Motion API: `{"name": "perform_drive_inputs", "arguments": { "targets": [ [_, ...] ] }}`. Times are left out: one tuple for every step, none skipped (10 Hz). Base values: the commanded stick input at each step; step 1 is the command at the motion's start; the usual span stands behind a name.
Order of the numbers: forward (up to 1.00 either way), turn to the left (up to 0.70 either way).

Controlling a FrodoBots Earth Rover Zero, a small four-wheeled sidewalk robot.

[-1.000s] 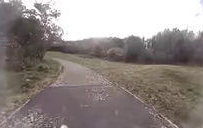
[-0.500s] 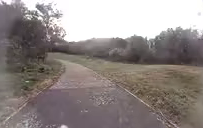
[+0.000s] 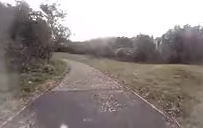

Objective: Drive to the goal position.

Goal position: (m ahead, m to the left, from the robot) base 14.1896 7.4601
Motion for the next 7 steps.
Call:
{"name": "perform_drive_inputs", "arguments": {
  "targets": [
    [0.3,0.0],
    [0.3,0.0],
    [0.3,0.0],
    [0.3,0.0],
    [0.3,0.0],
    [0.3,0.0],
    [0.3,0.0]
  ]
}}
